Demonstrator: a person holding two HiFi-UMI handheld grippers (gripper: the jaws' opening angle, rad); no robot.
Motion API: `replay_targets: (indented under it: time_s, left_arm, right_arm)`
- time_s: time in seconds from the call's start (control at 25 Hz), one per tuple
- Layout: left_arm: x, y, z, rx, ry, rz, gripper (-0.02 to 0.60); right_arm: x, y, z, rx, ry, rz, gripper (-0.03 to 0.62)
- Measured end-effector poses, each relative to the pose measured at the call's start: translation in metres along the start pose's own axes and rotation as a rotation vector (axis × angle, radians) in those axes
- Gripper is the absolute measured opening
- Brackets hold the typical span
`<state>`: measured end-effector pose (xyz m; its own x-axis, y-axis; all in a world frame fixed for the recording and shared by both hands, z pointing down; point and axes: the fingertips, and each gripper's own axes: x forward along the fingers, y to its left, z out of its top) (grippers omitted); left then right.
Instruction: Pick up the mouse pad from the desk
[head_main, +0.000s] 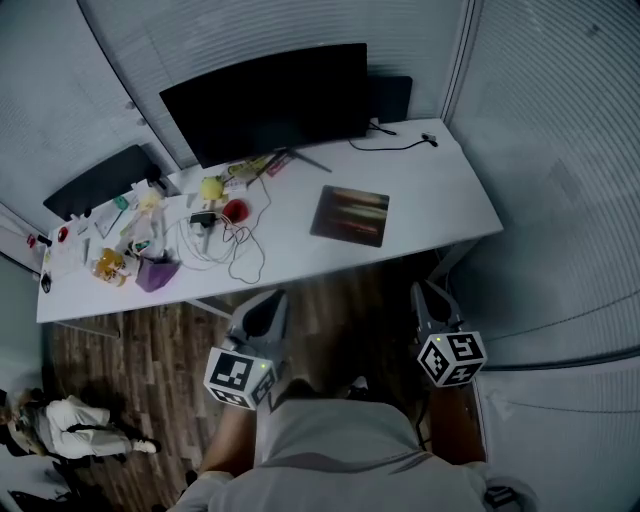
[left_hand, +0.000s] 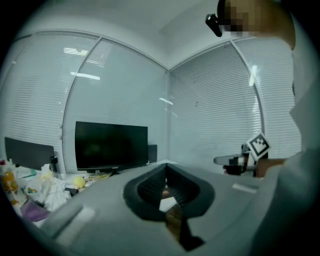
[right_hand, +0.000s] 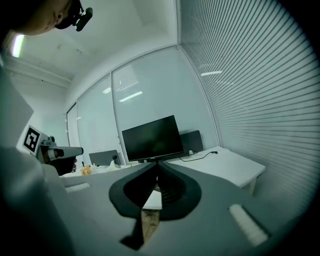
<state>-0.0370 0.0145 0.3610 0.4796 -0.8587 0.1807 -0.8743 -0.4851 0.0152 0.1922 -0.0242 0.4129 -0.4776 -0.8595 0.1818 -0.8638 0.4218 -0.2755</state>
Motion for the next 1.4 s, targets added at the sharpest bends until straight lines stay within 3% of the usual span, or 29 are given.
replay_targets:
  time_s: [0.36, 0.68, 0.84, 1.16, 1.28, 1.4]
  left_arm:
    - [0.084, 0.026, -0.01, -0.005, 0.015, -0.039, 0.002]
    - [0.174, 0.105, -0.02, -0.047, 0.032, -0.088, 0.002]
    - [0.21, 0.142, -0.031, -0.016, 0.096, -0.153, 0.002]
    - [0.274, 0.19, -0.084, -0.049, 0.261, -0.331, 0.008]
    - [0.297, 0.2, -0.112, -0.074, 0.326, -0.328, 0.043]
    - [0.322, 0.206, -0.151, -0.07, 0.418, -0.274, 0.143]
  right_arm:
    - [0.06, -0.044, -0.011, 0.023, 0.045, 0.0, 0.005]
    - [0.16, -0.063, -0.004, -0.068, 0.124, -0.077, 0.005]
    - [0.217, -0.058, -0.002, -0.083, 0.181, -0.116, 0.005]
    - [0.297, -0.069, -0.033, -0.08, 0.312, -0.236, 0.04]
    - [0.312, -0.086, -0.061, -0.065, 0.402, -0.266, 0.1]
    - [0.328, -0.106, -0.093, -0.041, 0.498, -0.283, 0.169]
